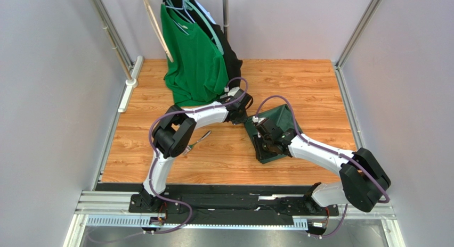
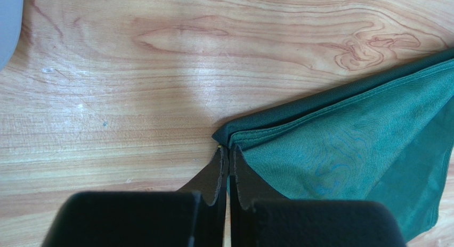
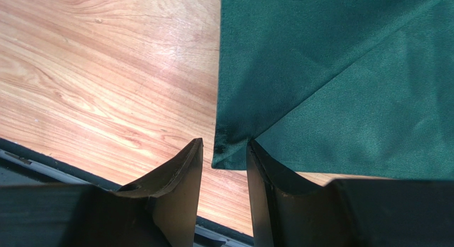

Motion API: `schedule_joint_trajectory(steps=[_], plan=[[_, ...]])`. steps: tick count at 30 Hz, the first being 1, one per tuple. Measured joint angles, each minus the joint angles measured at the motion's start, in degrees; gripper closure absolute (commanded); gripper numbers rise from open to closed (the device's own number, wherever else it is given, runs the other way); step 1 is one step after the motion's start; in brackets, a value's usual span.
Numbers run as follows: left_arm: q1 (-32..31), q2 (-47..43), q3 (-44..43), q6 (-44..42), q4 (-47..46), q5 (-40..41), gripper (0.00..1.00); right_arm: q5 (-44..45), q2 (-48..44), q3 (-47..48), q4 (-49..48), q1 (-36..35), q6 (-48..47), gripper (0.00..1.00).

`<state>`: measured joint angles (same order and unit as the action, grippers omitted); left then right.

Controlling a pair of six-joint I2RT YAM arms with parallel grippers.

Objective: Fold the napkin into a case and place the utensils inside
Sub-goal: Pick up the upper triangle-folded napkin from the center of the board.

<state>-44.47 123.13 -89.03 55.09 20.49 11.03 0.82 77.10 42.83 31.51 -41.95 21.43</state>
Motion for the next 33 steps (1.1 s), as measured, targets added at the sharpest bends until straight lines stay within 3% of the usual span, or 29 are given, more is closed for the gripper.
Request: schedule_joint_trajectory(steps=[21,25,30,33], plan=[[0.28,-0.61,1.11,-0.35,-0.59,-0.81,1.0,2.34,5.14,-0.76,-0.11,-0.28,1.53,0.67],[0.44,-0.83,1.68,-0.37,-1.31,-1.29,1.0,3.63,6.58,0.26,0.15,-1.14,2.38,0.75],[0.7,-0.98,2.14,-0.92,-2.25,-1.77,1.0,5.35,9.42,2.4,-0.24,-2.67,4.17,0.95],[0.74,-1.09,2.45,-1.6,-2.78,-1.92,1.0,6.88,10.38,3.54,-0.59,-4.11,5.38,1.0]])
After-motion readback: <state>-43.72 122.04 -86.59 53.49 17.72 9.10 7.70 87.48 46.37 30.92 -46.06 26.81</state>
